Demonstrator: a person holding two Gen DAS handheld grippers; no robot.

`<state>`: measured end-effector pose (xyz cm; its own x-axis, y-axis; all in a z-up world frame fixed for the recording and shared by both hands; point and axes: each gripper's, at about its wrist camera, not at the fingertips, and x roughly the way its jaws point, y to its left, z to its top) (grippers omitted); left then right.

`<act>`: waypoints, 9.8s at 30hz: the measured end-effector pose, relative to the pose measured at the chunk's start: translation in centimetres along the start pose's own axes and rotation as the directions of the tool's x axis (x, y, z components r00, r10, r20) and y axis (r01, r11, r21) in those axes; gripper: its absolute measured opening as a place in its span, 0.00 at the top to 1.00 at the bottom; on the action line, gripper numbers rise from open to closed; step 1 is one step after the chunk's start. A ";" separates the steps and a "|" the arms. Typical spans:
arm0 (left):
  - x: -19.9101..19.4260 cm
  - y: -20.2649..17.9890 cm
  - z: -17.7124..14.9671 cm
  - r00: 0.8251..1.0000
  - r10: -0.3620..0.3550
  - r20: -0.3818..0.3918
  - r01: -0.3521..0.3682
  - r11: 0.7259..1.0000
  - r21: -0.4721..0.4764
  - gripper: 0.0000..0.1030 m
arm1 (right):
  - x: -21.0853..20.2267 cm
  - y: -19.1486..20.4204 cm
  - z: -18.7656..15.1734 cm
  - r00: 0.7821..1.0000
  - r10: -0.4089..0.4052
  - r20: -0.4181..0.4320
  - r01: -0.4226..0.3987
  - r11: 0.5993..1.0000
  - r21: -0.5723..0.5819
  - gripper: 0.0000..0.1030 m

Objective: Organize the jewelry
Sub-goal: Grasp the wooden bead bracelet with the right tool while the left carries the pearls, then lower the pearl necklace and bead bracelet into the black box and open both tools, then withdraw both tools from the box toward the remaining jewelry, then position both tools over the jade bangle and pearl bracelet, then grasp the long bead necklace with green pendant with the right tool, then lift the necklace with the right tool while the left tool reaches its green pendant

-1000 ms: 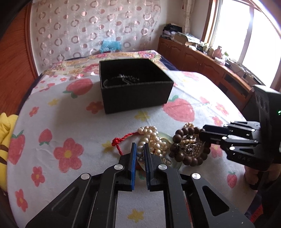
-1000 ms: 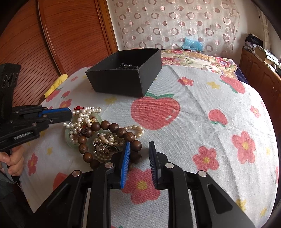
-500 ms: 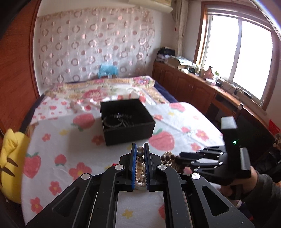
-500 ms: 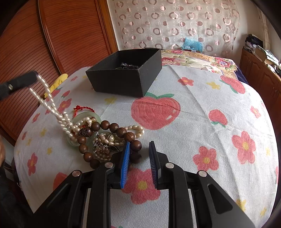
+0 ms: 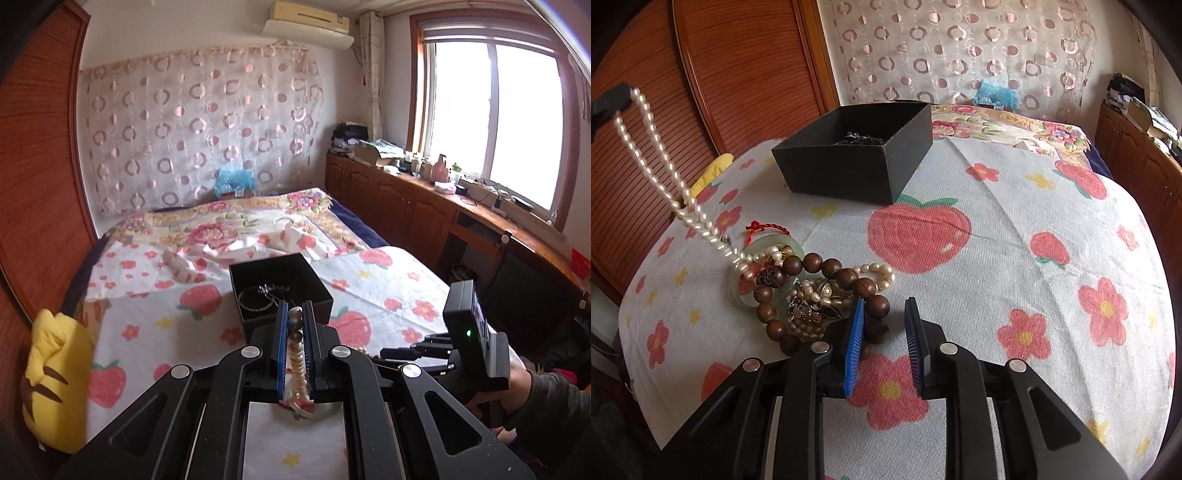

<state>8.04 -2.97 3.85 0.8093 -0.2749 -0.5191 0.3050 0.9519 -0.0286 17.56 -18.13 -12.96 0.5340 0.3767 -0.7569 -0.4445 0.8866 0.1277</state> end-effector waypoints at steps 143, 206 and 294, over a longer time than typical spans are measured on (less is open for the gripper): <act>12.7 -2.9 -9.2 0.927 -0.004 -0.376 0.048 0.993 0.106 0.32 | 0.0 -0.7 0.1 0.999 -0.034 -0.002 0.034 0.999 -0.005 0.68; 6.9 -1.6 -8.3 0.973 -0.020 -0.232 0.023 1.000 0.012 0.33 | -0.1 2.1 4.4 0.997 -0.075 0.002 0.074 0.981 -0.178 0.94; 10.5 0.3 -7.4 0.959 0.026 -0.283 -0.015 0.999 0.039 0.33 | -13.3 4.8 15.0 0.947 -0.054 0.318 0.126 0.969 -0.211 0.94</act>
<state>12.93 -4.53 -7.99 0.6419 -0.2009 -0.7400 0.3116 0.9501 0.0124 19.13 -14.86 7.33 0.7579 0.3942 -0.5199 -0.5153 0.8503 -0.1065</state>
